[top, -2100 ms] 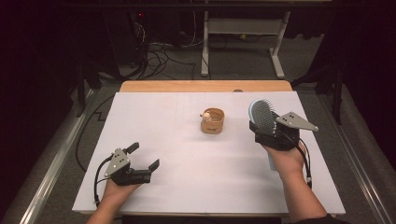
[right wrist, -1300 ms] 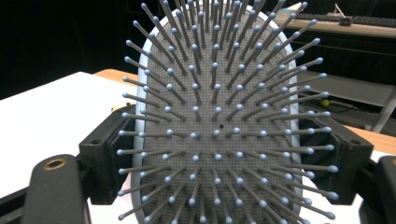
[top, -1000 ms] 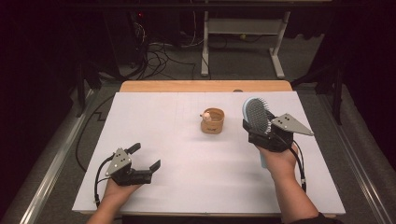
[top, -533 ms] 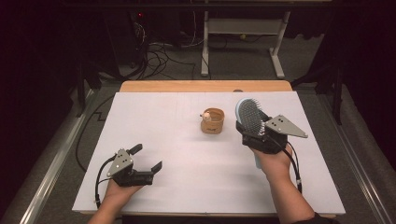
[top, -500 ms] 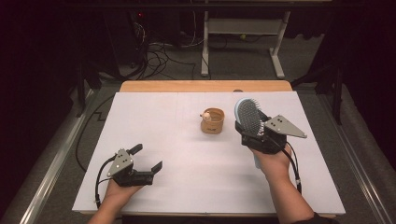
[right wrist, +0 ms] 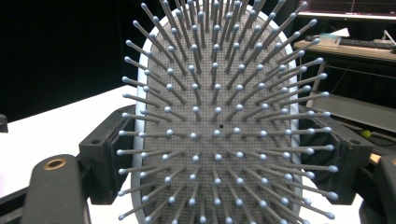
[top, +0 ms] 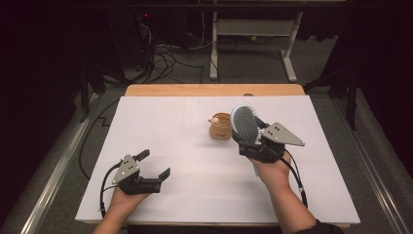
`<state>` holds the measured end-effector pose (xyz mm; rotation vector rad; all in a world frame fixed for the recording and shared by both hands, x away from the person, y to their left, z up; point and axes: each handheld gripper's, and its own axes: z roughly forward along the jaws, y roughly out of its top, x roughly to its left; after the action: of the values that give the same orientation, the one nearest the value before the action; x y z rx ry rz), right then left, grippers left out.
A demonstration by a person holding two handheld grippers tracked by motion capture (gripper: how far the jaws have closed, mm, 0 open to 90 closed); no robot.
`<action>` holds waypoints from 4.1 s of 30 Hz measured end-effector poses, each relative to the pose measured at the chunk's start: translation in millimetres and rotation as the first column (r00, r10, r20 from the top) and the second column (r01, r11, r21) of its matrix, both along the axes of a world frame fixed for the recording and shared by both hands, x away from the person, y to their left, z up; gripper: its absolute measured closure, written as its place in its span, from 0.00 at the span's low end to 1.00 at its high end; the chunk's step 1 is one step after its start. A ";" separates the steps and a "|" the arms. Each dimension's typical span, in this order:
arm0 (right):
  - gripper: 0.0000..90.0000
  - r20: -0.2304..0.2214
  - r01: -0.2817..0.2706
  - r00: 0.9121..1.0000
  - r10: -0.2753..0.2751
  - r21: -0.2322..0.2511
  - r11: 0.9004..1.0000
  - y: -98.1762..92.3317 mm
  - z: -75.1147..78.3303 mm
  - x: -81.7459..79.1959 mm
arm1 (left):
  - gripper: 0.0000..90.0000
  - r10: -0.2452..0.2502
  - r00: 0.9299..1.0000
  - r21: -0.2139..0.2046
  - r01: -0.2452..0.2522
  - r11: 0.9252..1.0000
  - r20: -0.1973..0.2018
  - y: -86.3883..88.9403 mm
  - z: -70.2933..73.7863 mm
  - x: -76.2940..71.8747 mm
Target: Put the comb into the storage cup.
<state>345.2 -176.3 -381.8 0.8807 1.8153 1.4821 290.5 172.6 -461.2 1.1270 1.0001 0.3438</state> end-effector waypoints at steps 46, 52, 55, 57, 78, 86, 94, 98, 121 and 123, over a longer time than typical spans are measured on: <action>0.23 0.025 -0.069 0.997 0.069 -0.015 0.998 28.1 1.3 -4.7 | 0.02 -0.073 0.997 -0.020 0.074 0.997 0.028 -44.5 59.5 8.8; 0.23 0.027 -0.078 0.997 0.078 -0.016 0.997 33.5 -0.6 -4.9 | 0.02 -0.079 0.996 -0.019 0.080 0.997 0.033 -46.0 65.2 9.6; 0.23 0.031 -0.083 0.996 0.083 -0.011 0.997 35.2 -0.9 -5.3 | 0.02 -0.077 0.996 -0.018 0.078 0.997 0.035 -47.6 67.2 10.6; 0.23 0.035 -0.085 0.996 0.086 -0.012 0.996 36.4 -1.4 -5.4 | 0.02 -0.076 0.996 -0.015 0.077 0.997 0.038 -49.0 68.9 11.0; 0.23 0.037 -0.103 0.994 0.104 -0.023 0.994 49.2 -8.5 -8.8 | 0.00 -0.101 0.993 -0.026 0.103 0.994 0.053 -64.2 80.2 18.5; 0.23 0.044 -0.109 0.993 0.110 -0.022 0.994 53.2 -9.1 -9.0 | 0.00 -0.120 0.991 -0.025 0.122 0.992 0.056 -69.8 87.7 20.9; 0.23 0.060 -0.111 0.992 0.112 -0.023 0.994 54.8 -8.2 -10.0 | 0.00 -0.129 0.990 -0.029 0.131 0.991 0.054 -75.1 95.9 24.1; 0.23 0.064 -0.112 0.992 0.113 -0.019 0.994 55.1 -7.9 -10.7 | 0.00 -0.136 0.989 -0.019 0.137 0.990 0.052 -78.1 97.7 24.4; 0.23 0.093 -0.134 0.986 0.138 -0.040 0.990 70.4 -6.4 -14.6 | 0.00 -0.151 0.987 -0.028 0.153 0.988 0.048 -85.0 106.8 27.3; 0.23 0.098 -0.134 0.986 0.138 -0.045 0.990 71.5 -7.4 -14.6 | 0.00 -0.154 0.987 -0.026 0.155 0.988 0.049 -85.7 107.4 27.4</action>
<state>330.6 -104.9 -389.2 0.6624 1.8535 1.5419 317.8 86.9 -353.8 1.1572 0.8682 0.2288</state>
